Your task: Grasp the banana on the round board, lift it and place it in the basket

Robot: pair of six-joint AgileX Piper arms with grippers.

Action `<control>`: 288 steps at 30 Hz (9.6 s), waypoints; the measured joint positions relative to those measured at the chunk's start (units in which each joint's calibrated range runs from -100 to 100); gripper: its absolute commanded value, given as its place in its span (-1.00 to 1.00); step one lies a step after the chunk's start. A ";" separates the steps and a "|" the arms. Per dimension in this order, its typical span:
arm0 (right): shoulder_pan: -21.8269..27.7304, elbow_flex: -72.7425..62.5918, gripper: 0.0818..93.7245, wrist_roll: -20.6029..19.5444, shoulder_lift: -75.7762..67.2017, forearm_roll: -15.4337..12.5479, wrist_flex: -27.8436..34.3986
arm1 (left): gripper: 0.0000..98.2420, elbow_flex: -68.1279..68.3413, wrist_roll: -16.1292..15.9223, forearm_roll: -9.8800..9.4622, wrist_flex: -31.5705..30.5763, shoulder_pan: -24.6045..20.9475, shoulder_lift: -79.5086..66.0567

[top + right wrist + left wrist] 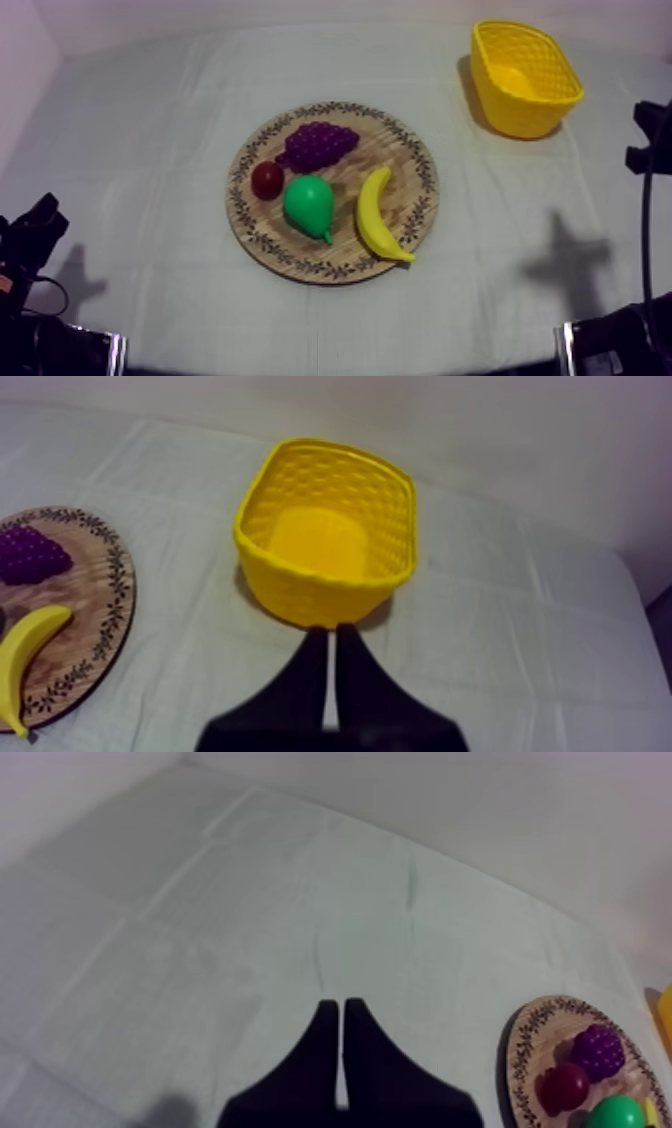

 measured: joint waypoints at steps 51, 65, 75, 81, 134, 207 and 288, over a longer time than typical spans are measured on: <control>-21.22 -49.94 -0.99 -7.90 38.75 -0.18 35.98 | -1.00 0.00 0.00 0.00 0.00 0.00 0.00; -30.58 -54.85 -0.99 -18.17 46.34 4.72 41.19 | -1.00 0.00 0.00 0.00 0.00 0.00 0.00; -32.15 -57.03 -0.99 -23.55 51.12 6.64 44.55 | -1.00 0.00 0.00 0.00 0.00 0.00 0.00; -32.83 -57.93 -0.99 -24.79 52.92 7.13 46.93 | -1.00 0.00 0.00 0.00 0.00 0.00 0.00; -35.12 -56.67 0.57 -27.40 57.98 -0.52 53.20 | -1.00 0.00 0.00 0.00 0.00 0.00 0.00; -31.11 -51.81 0.50 -27.07 93.01 -5.67 22.92 | -1.00 0.00 0.00 0.00 0.00 0.00 0.00; -27.17 -53.48 -0.67 -28.45 75.78 8.58 34.73 | -1.00 0.00 0.00 0.00 0.00 0.00 0.00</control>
